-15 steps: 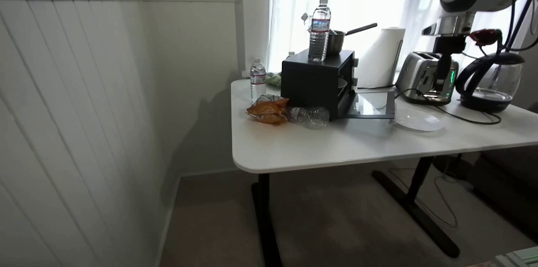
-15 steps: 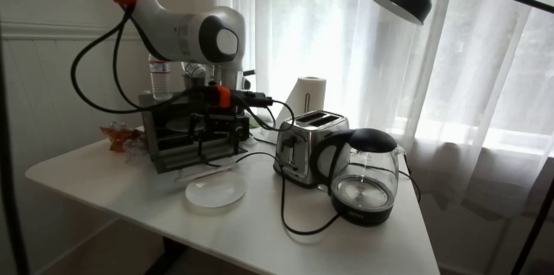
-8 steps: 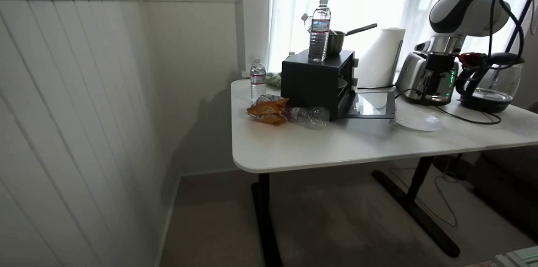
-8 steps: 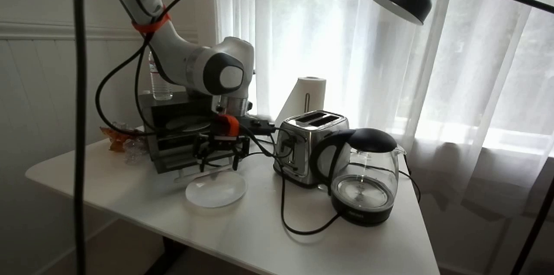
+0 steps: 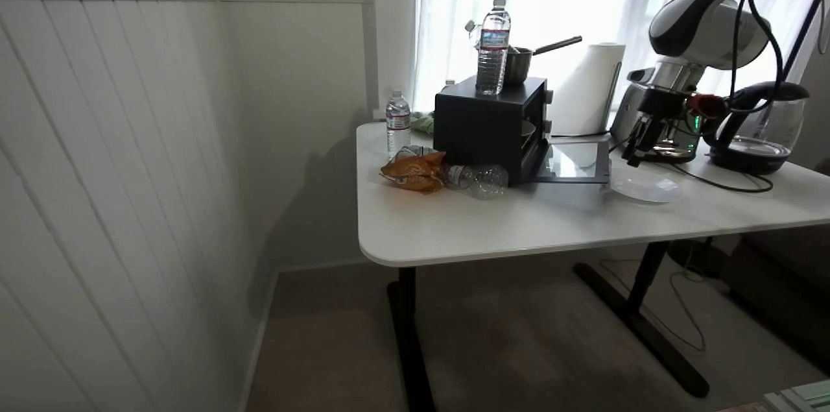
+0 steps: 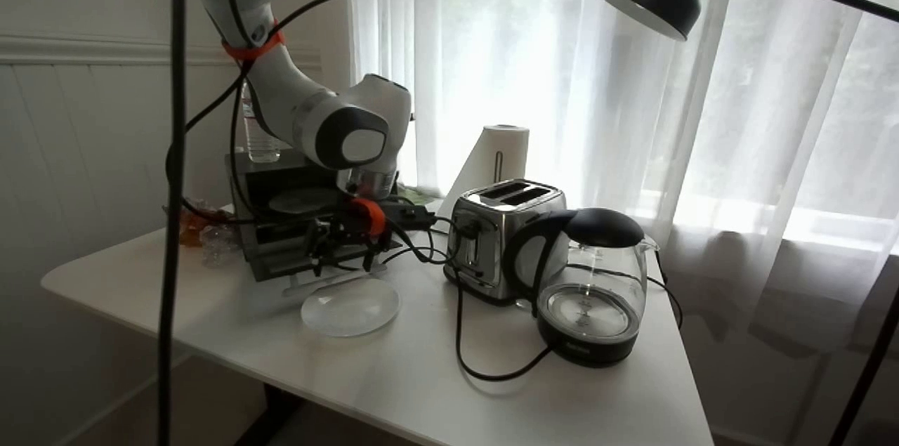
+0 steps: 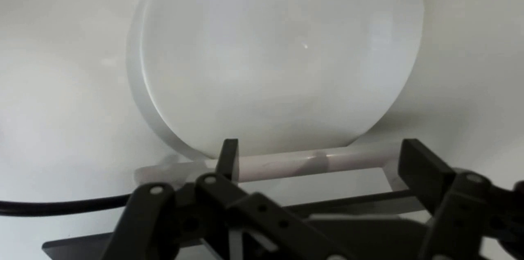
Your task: Close the oven door
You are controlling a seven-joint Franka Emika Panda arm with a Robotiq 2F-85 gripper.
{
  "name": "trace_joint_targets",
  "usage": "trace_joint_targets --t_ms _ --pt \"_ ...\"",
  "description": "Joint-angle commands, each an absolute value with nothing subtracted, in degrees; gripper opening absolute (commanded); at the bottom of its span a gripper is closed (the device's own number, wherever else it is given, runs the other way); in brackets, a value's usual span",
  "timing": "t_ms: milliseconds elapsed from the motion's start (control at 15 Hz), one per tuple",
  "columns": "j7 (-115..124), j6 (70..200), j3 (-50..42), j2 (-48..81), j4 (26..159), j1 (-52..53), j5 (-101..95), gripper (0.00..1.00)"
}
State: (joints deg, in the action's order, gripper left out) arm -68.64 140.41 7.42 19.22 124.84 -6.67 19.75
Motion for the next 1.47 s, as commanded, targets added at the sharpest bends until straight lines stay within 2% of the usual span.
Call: trace_joint_targets --t_ms 0,600,1400 --pt "-75.5 141.7 10.0 20.5 123.8 -8.9 24.9 1.00" --pt "-81.8 143.3 10.4 22.2 123.2 -9.8 27.3 1.00" --pt "-96.5 146.0 14.8 21.7 123.7 -13.2 43.1 1.00"
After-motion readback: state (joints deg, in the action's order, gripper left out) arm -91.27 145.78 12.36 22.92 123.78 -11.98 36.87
